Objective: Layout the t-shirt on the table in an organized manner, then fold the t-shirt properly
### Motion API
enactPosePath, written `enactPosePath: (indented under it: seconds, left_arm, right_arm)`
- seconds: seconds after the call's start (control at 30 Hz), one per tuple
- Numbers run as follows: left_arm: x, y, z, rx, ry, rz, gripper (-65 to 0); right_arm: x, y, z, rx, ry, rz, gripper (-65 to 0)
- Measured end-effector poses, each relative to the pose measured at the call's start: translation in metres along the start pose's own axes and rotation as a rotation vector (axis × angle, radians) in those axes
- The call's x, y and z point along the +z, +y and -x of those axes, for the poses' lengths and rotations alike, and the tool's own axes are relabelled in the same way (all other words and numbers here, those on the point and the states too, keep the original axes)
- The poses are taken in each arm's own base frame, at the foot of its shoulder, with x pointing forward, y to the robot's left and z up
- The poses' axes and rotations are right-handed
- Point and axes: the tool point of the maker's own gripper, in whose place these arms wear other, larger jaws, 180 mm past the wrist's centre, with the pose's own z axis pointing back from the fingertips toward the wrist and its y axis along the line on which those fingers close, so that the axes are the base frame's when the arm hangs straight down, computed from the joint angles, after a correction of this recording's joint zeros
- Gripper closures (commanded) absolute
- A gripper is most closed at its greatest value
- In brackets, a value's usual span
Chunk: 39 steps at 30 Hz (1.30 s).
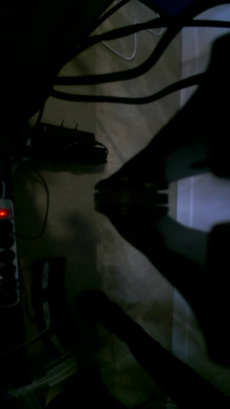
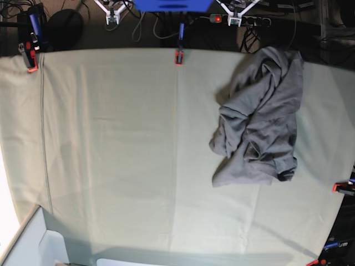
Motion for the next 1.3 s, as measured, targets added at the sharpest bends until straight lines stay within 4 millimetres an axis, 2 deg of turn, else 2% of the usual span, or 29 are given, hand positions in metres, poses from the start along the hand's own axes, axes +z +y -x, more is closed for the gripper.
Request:
enactPosePath:
  seconds: [0.2, 0.67, 0.8, 0.97, 1.07, 1.13, 1.2, 1.3]
  left_arm:
    - [0.0, 0.0, 0.0, 0.0, 0.0, 0.0, 0.0]
    - [0.0, 0.0, 0.001, 0.002, -0.005, 0.0, 0.0]
    - [0.006, -0.003, 0.019, 0.003, -0.009, 0.005, 0.0]
    - [0.023, -0.01, 0.038, 0.003, -0.05, 0.017, 0.0]
    - [0.037, -0.004, 0.032, -0.005, -0.12, 0.017, 0.0]
    - [0.047, 0.007, 0.025, -0.016, -0.165, -0.004, 0.0]
    - [0.059, 0.013, 0.018, -0.022, -0.211, -0.014, 0.0]
    - [0.082, 0.012, 0.008, -0.004, -0.282, 0.005, 0.0]
  right_arm:
    - [0.0, -0.007, 0.0, 0.003, 0.0, 0.009, 0.0]
    - [0.0, -0.007, 0.0, 0.003, -0.003, 0.01, 0.0]
    - [0.005, -0.008, 0.005, 0.006, -0.036, 0.012, 0.0]
    - [0.032, -0.013, 0.006, 0.019, -0.152, 0.013, 0.0]
    - [0.055, -0.02, -0.002, 0.034, -0.239, 0.017, 0.0]
    - [0.071, -0.023, -0.014, 0.042, -0.294, 0.021, 0.0]
    - [0.09, -0.027, -0.035, 0.056, -0.382, 0.025, 0.0]
    - [0.12, -0.028, -0.059, 0.07, -0.485, 0.026, 0.0]
